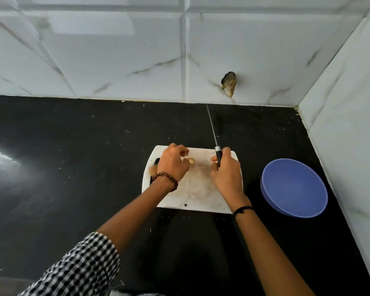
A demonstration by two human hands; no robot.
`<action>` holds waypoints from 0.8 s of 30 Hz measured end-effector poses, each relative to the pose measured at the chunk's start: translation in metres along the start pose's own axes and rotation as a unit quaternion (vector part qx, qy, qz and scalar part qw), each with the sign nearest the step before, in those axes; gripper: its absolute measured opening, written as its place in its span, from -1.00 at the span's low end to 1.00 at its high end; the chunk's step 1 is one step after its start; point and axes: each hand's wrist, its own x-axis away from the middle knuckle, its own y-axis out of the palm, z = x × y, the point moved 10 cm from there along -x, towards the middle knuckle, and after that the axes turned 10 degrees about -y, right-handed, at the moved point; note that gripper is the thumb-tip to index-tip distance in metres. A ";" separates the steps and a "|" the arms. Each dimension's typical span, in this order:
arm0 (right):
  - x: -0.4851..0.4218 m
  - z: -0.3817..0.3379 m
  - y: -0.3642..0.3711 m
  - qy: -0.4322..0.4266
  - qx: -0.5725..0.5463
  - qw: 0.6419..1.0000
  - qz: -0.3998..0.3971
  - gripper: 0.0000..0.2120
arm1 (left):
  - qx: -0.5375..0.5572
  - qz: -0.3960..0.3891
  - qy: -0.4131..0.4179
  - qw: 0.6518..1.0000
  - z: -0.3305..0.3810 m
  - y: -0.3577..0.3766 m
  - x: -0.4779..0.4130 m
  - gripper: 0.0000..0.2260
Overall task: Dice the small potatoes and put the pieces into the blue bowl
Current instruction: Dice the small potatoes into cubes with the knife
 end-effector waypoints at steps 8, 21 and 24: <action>-0.010 -0.020 0.045 -0.021 -0.066 0.994 -0.089 -0.62 | -0.047 -0.034 0.038 0.998 0.000 0.014 0.010 -0.71; 0.011 -0.009 0.026 -0.008 -0.078 0.996 -0.035 -0.71 | 0.049 -0.074 0.039 0.995 0.001 0.015 0.029 -0.86; 0.028 0.002 0.023 -0.002 -0.075 0.996 -0.037 -0.78 | 0.075 -0.112 0.029 0.990 -0.001 0.025 0.043 -0.84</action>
